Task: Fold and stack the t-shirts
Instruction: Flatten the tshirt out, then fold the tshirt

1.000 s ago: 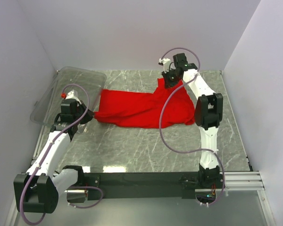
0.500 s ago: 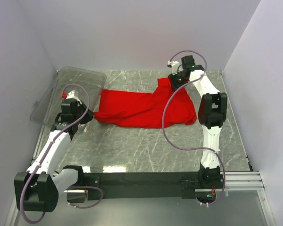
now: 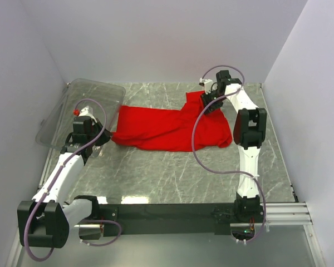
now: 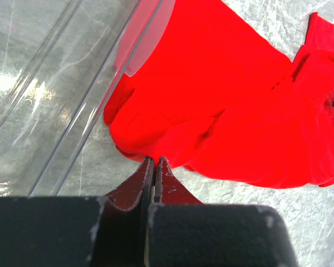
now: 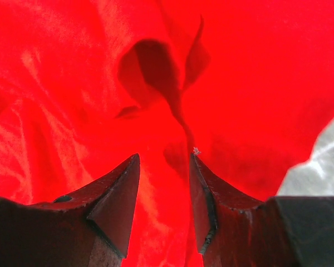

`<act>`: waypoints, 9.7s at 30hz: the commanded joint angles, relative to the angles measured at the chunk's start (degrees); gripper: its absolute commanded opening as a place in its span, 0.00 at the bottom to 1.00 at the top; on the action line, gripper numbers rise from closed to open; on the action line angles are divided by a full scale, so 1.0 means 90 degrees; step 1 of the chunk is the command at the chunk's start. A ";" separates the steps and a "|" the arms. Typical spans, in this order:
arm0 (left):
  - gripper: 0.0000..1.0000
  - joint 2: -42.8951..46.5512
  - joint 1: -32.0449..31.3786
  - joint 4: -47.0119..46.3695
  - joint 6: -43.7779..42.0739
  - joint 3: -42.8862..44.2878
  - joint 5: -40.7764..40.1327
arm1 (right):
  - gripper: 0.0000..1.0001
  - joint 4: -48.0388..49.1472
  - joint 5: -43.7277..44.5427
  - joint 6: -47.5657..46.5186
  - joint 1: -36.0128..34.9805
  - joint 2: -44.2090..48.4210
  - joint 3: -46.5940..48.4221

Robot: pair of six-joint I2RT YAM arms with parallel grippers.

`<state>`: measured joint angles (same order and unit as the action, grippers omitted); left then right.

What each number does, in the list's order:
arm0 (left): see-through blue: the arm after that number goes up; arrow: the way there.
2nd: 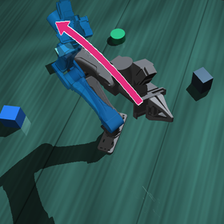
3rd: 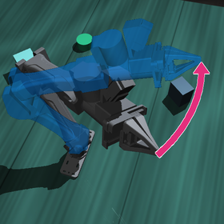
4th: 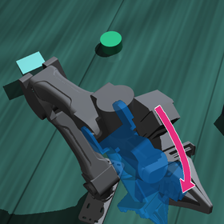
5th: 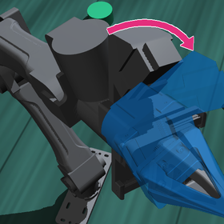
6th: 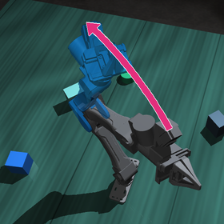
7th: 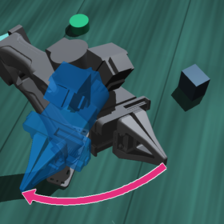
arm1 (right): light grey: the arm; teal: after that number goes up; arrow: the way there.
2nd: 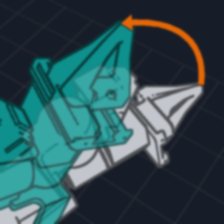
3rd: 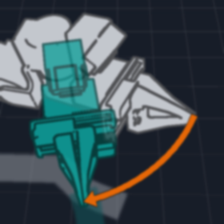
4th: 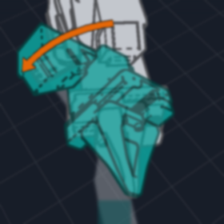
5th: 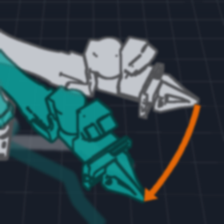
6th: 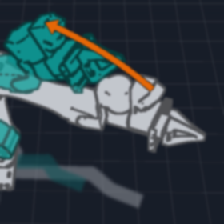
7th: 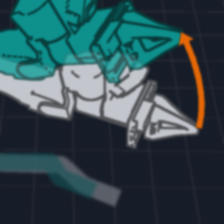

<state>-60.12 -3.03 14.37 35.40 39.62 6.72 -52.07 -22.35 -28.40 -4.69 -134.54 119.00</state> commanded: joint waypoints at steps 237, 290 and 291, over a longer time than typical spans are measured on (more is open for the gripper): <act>0.01 -0.8242 -0.0308 -0.4106 0.0920 0.7395 0.1030 | 0.00 0.6128 -0.1061 0.1965 0.2015 0.1629 -0.2509; 0.01 -0.8164 -0.0142 -0.3491 0.0549 0.7561 0.1431 | 0.00 0.5062 -0.2683 -0.2420 0.2288 0.1169 -0.1894; 0.01 -0.8174 -0.0142 -0.3491 0.0549 0.7561 0.1431 | 0.00 0.5083 -0.2712 -0.2420 0.2298 0.1199 -0.1933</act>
<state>-137.71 -4.82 -16.45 41.41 105.45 20.64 -10.11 -43.09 -48.69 15.44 -129.56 102.41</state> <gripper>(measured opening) 0.023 0.020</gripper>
